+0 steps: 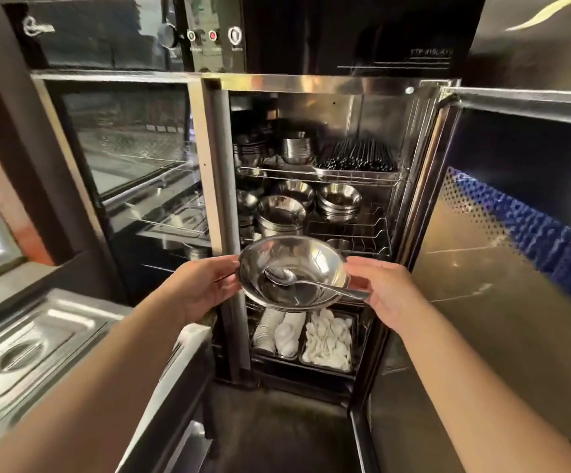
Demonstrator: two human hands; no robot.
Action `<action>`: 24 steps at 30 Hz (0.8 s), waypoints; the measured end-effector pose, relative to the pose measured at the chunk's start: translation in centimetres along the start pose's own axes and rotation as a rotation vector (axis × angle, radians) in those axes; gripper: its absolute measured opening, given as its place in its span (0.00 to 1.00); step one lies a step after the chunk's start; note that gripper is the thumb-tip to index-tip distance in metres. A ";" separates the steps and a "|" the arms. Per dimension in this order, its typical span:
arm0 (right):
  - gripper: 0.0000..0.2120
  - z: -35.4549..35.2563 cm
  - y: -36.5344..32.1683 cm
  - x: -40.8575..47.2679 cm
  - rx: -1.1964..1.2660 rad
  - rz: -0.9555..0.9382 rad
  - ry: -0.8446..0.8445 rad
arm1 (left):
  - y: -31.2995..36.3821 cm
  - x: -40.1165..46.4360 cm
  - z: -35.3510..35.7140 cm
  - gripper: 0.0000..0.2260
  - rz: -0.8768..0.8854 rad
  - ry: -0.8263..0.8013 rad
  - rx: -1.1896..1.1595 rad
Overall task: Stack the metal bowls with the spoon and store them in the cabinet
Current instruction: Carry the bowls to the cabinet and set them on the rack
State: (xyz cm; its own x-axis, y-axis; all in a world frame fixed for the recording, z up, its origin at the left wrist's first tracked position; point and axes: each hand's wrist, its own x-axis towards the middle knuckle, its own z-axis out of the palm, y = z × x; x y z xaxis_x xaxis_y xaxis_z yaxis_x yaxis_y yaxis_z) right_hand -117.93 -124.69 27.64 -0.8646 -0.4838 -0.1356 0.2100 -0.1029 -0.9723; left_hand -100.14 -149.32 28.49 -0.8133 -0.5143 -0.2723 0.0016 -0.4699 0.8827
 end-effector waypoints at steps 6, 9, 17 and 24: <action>0.11 -0.7 -1.4 10.7 -0.038 0.009 0.101 | 1.4 12.8 2.0 0.07 -0.033 -0.019 0.064; 0.09 -1.3 -1.2 15.0 -0.068 0.028 0.161 | 1.4 18.8 3.1 0.06 -0.034 -0.054 0.100; 0.09 -3.0 -1.9 25.8 -0.163 0.080 0.401 | 1.3 34.3 9.0 0.08 -0.143 -0.194 0.153; 0.11 -4.9 -1.7 32.5 -0.265 0.157 0.645 | -0.8 42.7 14.0 0.09 -0.217 -0.282 0.253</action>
State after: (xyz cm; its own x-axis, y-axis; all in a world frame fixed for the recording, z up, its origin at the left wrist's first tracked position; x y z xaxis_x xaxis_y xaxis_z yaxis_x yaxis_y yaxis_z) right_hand -148.61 -136.00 23.98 -0.9483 0.1430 -0.2834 0.3066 0.1802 -0.9346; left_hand -143.00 -160.89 21.46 -0.9063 -0.1900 -0.3774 -0.3008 -0.3372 0.8921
